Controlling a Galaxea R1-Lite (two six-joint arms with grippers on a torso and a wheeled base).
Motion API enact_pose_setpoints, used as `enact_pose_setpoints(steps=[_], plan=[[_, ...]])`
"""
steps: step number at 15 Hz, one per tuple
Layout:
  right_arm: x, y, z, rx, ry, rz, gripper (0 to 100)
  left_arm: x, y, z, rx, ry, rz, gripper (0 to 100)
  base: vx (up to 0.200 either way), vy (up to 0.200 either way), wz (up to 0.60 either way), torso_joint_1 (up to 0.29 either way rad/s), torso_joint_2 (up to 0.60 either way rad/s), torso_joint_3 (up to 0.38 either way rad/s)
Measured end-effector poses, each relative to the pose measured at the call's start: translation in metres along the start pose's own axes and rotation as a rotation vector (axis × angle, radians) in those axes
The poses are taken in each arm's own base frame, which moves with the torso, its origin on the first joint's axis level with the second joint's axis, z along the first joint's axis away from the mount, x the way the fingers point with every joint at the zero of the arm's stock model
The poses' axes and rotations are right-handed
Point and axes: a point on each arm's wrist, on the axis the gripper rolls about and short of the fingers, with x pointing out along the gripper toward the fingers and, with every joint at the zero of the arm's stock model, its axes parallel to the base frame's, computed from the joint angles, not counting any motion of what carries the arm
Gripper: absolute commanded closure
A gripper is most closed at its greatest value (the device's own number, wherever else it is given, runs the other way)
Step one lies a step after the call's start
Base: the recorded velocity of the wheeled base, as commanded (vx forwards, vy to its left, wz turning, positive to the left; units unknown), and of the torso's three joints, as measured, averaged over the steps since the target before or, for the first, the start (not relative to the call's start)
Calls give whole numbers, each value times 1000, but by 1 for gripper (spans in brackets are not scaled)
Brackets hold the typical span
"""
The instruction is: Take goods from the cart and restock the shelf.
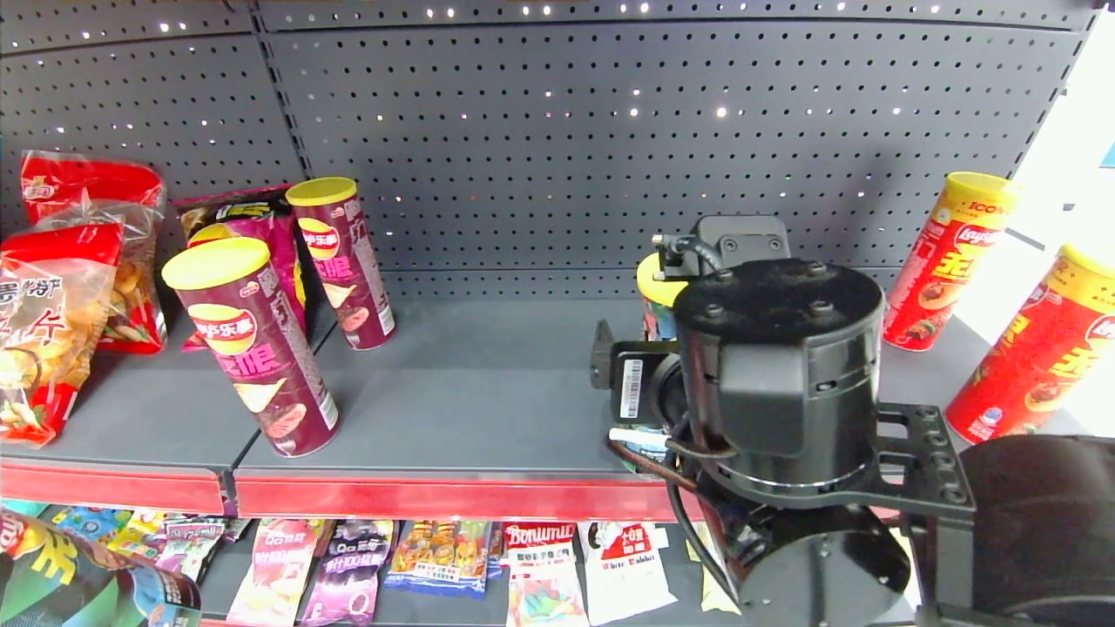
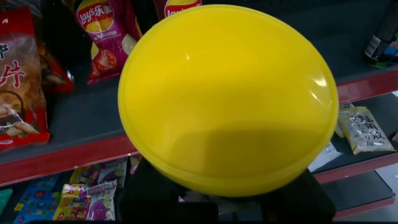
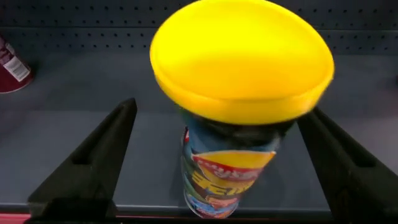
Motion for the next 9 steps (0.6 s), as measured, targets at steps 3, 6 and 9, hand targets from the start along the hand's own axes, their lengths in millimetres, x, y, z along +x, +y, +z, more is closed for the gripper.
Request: enact_pose_setpoints(steps=[3, 6, 9], plan=[[-13, -6, -11, -43, 11, 4, 0, 0, 0, 0, 0, 0, 0, 100, 0, 0, 0, 0, 0, 0], [-27, -8, -9, -38, 6, 46, 0, 0, 0, 0, 0, 0, 0, 100, 0, 0, 0, 0, 0, 0], [-45, -13, -12, -38, 9, 98, 0, 0, 0, 0, -1, 1, 1, 100, 0, 0, 0, 0, 0, 0]])
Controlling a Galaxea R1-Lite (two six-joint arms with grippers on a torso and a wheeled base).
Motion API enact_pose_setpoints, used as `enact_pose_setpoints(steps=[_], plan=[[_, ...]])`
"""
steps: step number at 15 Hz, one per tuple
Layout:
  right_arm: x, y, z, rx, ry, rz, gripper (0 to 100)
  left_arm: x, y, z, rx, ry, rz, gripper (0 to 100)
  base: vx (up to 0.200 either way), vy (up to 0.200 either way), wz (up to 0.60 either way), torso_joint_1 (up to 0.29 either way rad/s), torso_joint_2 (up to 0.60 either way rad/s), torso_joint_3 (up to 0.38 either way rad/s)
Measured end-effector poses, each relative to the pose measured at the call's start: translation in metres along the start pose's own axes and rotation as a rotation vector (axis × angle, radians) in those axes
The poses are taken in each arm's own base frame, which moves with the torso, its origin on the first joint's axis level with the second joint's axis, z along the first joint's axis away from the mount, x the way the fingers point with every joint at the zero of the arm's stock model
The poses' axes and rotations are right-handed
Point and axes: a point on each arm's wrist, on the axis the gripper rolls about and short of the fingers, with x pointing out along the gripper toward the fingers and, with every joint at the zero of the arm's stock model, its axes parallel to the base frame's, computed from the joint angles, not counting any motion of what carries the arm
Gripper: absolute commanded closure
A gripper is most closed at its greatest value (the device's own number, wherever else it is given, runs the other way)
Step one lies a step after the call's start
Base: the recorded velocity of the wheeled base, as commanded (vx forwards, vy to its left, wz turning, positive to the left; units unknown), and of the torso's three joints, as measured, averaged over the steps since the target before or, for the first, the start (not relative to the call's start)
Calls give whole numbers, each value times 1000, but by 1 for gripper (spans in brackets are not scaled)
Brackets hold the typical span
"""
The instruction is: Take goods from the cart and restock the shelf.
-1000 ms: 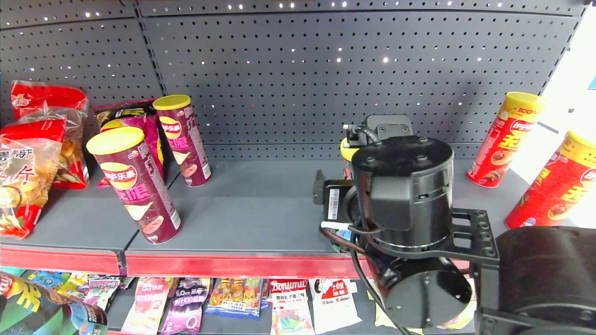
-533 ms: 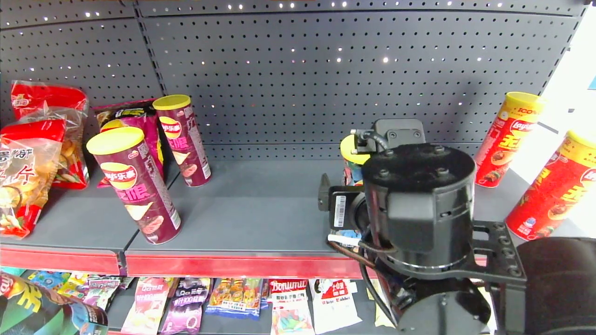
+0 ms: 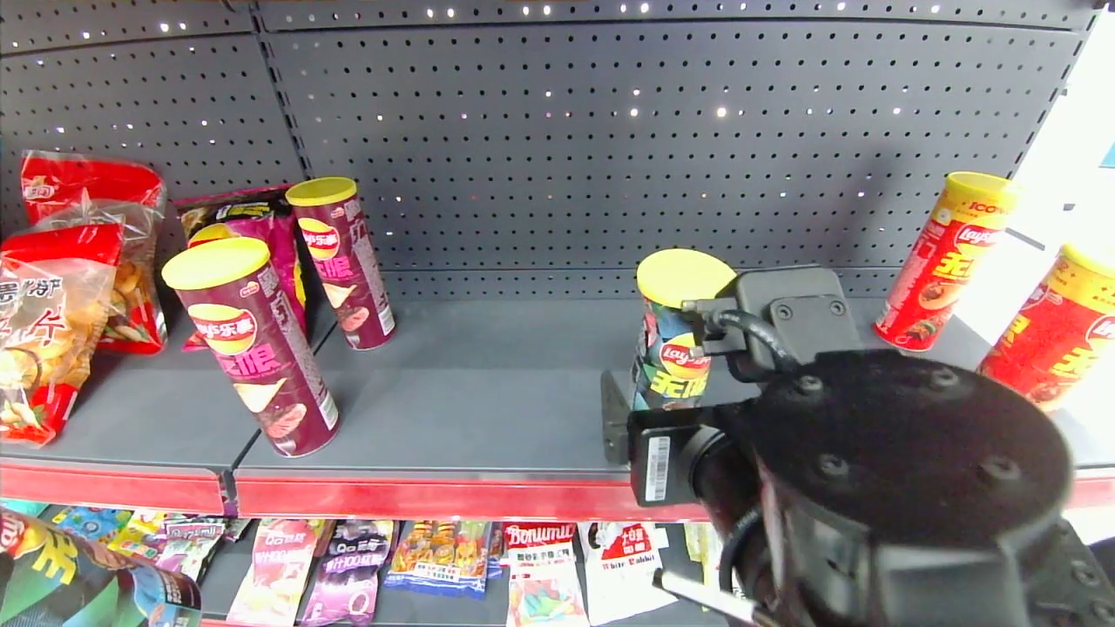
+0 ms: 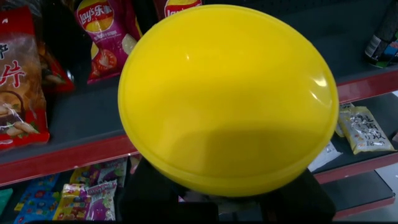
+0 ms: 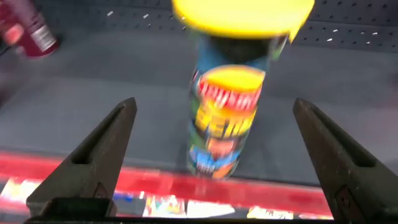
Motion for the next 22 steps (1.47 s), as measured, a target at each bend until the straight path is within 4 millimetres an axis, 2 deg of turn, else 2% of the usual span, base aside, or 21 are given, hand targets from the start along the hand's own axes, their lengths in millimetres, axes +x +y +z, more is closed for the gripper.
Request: enact_pose_setpoints(steps=[4, 7, 13, 14, 17, 20, 22], plan=[[-22, -18, -6, -11, 4, 50, 0, 0, 0, 0, 0, 0, 0, 100, 0, 0, 0, 0, 0, 0], [-34, -39, -8, -8, 3, 72, 0, 0, 0, 0, 0, 1, -1, 100, 0, 0, 0, 0, 0, 0], [-50, -77, 9, -41, -32, 162, 0, 1, 0, 0, 1, 4, -5, 100, 0, 0, 0, 0, 0, 0], [-50, -83, 12, -66, -34, 236, 0, 1, 0, 0, 1, 5, -5, 100, 0, 0, 0, 0, 0, 0], [-54, -111, 23, -156, -89, 646, 0, 1, 0, 0, 1, 4, -6, 100, 0, 0, 0, 0, 0, 0], [-49, -142, 34, -172, -173, 724, 0, 1, 0, 0, 1, 4, -6, 100, 0, 0, 0, 0, 0, 0], [-49, -153, 42, -83, -192, 783, 0, 1, 0, 1, 1, 4, -12, 100, 0, 0, 0, 0, 0, 0]])
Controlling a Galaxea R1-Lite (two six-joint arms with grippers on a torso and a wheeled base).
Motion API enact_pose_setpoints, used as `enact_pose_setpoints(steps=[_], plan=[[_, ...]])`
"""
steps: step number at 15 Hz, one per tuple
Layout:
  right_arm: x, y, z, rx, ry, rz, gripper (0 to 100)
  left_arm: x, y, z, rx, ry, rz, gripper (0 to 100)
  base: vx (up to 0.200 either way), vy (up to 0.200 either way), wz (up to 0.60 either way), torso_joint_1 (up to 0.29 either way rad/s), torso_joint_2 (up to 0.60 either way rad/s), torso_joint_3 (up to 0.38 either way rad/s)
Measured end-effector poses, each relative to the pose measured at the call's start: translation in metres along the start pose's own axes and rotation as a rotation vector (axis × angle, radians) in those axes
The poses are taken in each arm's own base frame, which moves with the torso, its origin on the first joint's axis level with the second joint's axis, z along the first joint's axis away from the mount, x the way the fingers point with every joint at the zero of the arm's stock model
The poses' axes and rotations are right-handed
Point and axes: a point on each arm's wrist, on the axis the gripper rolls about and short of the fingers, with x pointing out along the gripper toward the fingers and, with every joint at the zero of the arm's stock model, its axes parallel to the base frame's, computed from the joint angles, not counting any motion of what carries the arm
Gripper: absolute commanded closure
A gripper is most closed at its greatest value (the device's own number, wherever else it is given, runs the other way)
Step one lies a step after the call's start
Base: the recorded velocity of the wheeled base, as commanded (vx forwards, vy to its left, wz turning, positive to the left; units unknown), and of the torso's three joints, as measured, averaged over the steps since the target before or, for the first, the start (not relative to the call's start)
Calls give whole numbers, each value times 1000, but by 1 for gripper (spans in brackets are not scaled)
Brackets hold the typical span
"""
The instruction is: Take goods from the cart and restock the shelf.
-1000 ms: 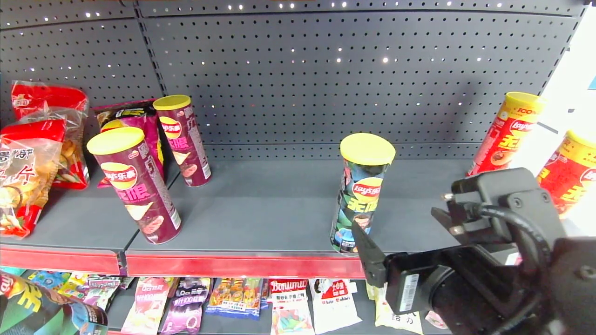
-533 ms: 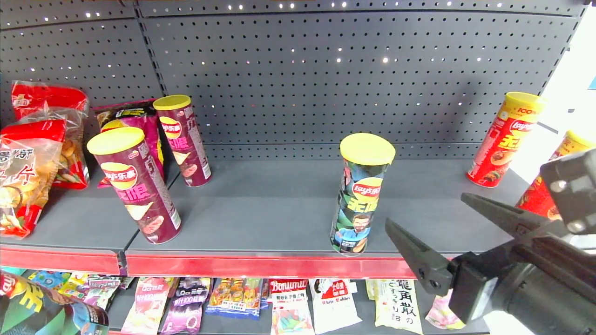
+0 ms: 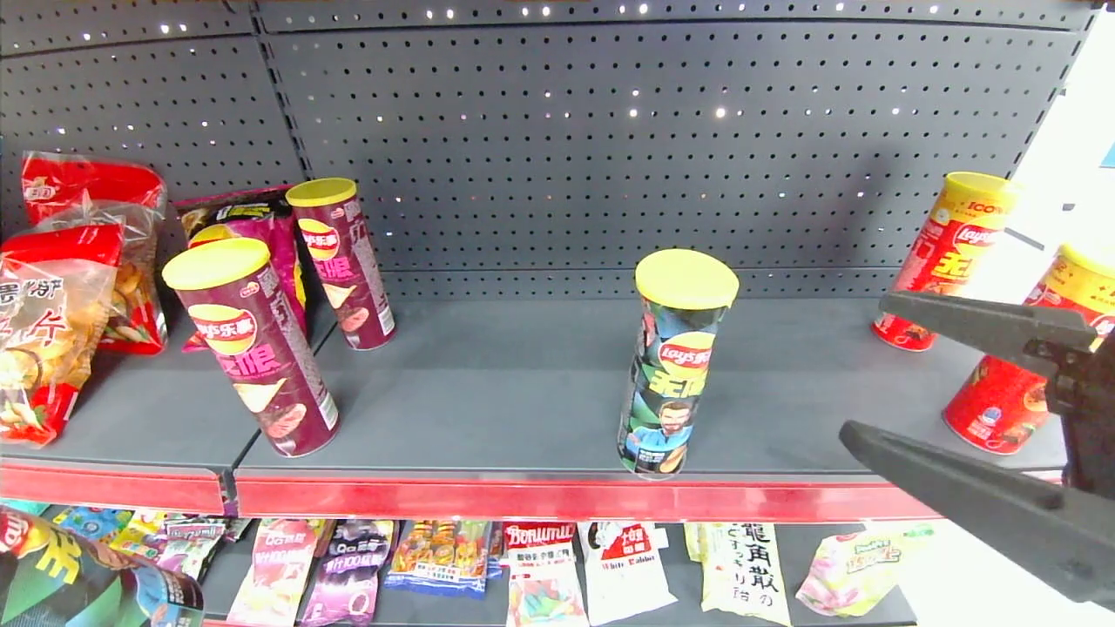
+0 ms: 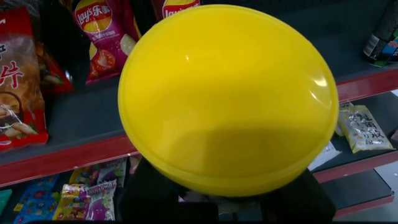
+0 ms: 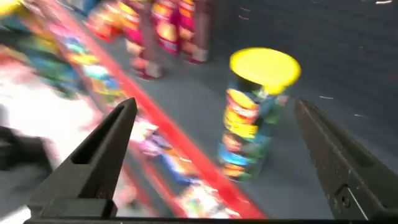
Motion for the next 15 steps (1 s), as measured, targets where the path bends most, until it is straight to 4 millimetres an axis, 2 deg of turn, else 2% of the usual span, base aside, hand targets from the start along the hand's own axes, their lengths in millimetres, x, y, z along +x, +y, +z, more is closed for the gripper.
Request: enact_pose_setpoints(steps=[4, 7, 9, 11, 15], plan=[[-17, -25, -3, -12, 10, -113, 0, 1, 0, 3, 0, -4, -29, 100, 0, 0, 0, 0, 0, 0], [-48, -32, -21, -2, 194, -211, 0, 2, 0, 5, 2, -14, -66, 100, 0, 0, 0, 0, 0, 0], [-76, -27, -26, 13, 265, -299, 0, 2, 0, 9, 3, -22, -91, 100, 0, 0, 0, 0, 0, 0], [-106, -21, -31, 25, 307, -475, 0, 5, 0, 16, 4, -31, -129, 100, 0, 0, 0, 0, 0, 0], [-145, -2, -50, 93, 354, -808, 0, 18, 4, 43, 3, -43, -228, 100, 0, 0, 0, 0, 0, 0]])
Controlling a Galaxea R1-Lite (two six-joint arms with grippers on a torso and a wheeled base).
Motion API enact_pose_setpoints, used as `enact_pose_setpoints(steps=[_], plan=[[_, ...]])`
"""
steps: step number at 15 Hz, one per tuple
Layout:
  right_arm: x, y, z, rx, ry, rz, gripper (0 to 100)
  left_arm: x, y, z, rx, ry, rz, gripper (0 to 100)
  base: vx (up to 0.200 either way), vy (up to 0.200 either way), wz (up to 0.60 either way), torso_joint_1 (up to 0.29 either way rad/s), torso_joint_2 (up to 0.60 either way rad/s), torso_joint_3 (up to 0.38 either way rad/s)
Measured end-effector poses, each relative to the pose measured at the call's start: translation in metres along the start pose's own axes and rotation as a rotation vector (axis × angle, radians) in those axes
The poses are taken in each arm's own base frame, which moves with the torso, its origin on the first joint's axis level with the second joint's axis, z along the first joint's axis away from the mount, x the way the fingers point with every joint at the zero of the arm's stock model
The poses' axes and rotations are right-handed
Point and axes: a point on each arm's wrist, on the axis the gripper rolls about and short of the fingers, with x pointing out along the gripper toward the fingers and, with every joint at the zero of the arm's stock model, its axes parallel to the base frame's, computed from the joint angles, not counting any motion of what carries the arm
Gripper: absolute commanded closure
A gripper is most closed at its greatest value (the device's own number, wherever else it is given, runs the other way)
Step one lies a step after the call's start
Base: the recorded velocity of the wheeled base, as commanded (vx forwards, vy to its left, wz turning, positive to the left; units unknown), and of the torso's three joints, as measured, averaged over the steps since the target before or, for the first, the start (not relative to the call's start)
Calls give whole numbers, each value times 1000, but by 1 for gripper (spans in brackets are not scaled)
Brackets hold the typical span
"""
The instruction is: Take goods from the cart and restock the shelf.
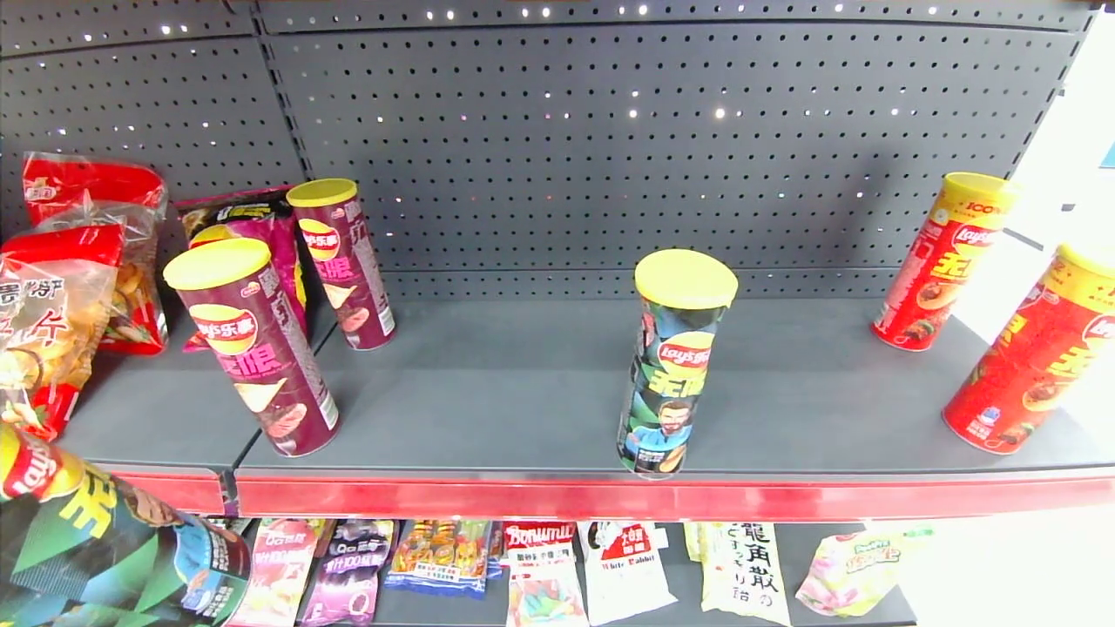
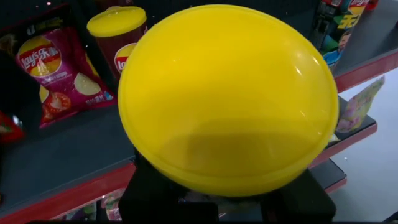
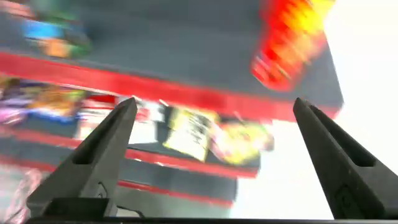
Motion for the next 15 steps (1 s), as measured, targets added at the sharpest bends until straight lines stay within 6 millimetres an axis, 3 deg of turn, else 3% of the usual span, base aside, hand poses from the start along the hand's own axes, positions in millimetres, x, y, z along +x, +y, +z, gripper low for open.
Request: enact_pose_setpoints(steps=[3, 7, 9, 13, 15], plan=[[-22, 4, -31, 46, 7, -170, 0, 8, 3, 5, -9, 15, -37, 100, 0, 0, 0, 0, 0, 0], [-37, 11, -75, -25, -90, -101, 0, 12, 4, 4, -29, 28, -76, 100, 0, 0, 0, 0, 0, 0], [-33, 13, -96, -28, -109, -59, 0, 13, 4, 3, -48, 30, -106, 100, 0, 0, 0, 0, 0, 0], [-9, 15, -110, 2, -310, -45, 0, 11, 1, 3, -78, 17, -190, 100, 0, 0, 0, 0, 0, 0], [0, 17, -122, 3, -279, -11, 0, 10, 0, 3, -93, 14, -199, 100, 0, 0, 0, 0, 0, 0]])
